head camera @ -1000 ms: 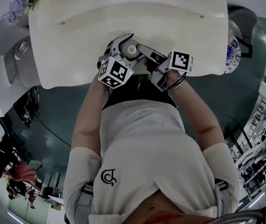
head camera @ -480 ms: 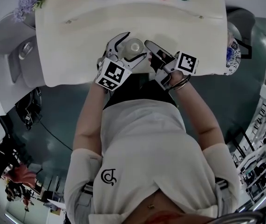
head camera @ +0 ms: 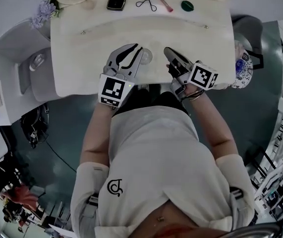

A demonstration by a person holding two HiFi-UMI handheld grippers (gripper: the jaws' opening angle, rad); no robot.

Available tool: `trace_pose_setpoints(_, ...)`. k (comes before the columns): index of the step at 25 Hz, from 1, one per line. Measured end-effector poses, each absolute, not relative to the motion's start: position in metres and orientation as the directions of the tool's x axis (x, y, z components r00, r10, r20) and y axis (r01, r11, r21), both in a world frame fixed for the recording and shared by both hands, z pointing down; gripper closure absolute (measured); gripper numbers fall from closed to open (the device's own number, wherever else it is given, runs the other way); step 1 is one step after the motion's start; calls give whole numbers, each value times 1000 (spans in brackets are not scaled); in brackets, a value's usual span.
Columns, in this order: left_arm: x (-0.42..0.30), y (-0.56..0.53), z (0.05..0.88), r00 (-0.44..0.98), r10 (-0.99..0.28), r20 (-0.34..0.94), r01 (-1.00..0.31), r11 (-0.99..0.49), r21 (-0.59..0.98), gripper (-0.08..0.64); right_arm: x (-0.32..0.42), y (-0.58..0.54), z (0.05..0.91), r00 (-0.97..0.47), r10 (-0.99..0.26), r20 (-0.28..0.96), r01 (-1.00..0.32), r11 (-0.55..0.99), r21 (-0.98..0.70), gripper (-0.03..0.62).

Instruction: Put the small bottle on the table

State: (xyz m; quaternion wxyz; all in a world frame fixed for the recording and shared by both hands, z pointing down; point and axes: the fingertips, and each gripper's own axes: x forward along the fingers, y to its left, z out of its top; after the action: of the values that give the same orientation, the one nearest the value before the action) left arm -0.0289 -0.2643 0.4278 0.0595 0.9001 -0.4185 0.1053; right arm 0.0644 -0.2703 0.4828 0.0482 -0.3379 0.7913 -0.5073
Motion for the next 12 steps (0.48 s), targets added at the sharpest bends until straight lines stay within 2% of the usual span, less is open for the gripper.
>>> trace_pose_setpoints(3, -40, -265, 408, 603, -765, 227, -786, -618, 9, 545, 67, -276, 461, -751, -601, 272, -567, 377, -733, 591)
trace_pose_setpoints(8, -59, -264, 380, 576, -790, 210, -802, -596, -41, 546, 64, -282, 418, -733, -627, 264, -662, 568, -489, 588)
trace_pose_setpoints(12, -78, -264, 367, 544, -812, 213, -820, -568, -73, 546, 63, -287, 393, -716, -655, 242, -694, 631, -347, 588)
